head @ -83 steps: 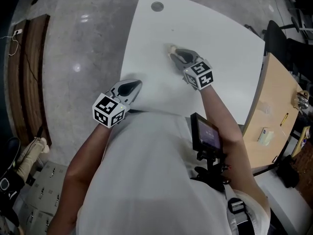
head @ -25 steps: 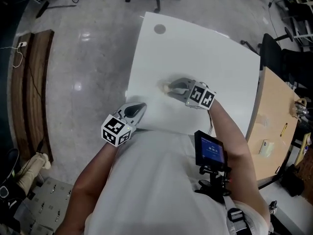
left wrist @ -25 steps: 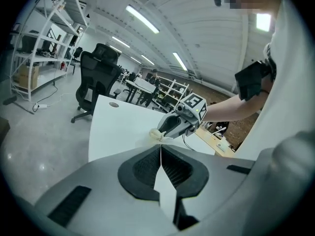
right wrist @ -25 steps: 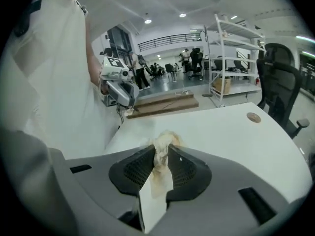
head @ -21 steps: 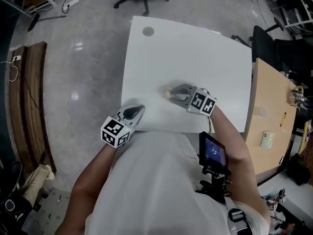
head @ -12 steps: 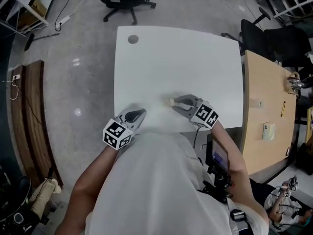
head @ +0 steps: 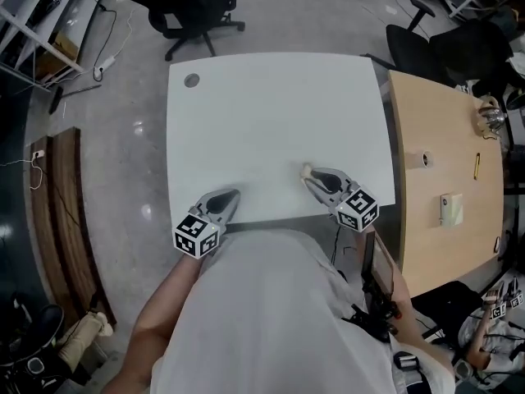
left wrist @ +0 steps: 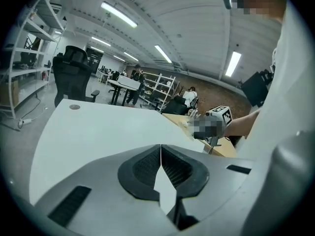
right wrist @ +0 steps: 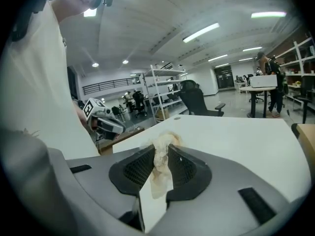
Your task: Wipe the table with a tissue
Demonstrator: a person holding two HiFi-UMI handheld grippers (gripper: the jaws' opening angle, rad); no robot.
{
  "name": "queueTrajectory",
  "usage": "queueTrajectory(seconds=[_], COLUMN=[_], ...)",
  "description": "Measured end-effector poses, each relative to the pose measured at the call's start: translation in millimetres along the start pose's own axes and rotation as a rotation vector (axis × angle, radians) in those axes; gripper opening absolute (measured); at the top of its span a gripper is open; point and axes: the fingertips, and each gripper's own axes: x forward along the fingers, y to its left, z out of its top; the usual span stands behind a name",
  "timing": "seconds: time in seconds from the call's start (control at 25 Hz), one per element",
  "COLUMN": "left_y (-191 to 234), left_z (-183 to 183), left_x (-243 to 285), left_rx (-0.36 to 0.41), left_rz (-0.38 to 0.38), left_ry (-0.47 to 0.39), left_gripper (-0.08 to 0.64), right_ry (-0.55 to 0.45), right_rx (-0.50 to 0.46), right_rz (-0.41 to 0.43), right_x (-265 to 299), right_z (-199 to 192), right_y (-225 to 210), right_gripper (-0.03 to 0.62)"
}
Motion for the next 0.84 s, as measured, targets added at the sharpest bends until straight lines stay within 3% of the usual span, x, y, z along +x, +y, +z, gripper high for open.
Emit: queueTrajectory(seconds=[0.28, 0.84], left_y=[-42.0, -124.3], left_z=[3.3, -7.5], left_x=[19.8, 64.5], left_rx=[0.023, 0.059], left_rz=[0.022, 0.021], left_ry=[-0.02, -0.032], left_gripper=[0.008, 0.008], right_ry=[-0.039, -0.079], right_rx=[0.03, 0.036], right_rz=[-0.089, -0.112], right_x=[-60.3, -136.6], right_z=[-14.7, -40.8], right_y=[-22.2, -32.2], right_gripper=[0.083, 0.084])
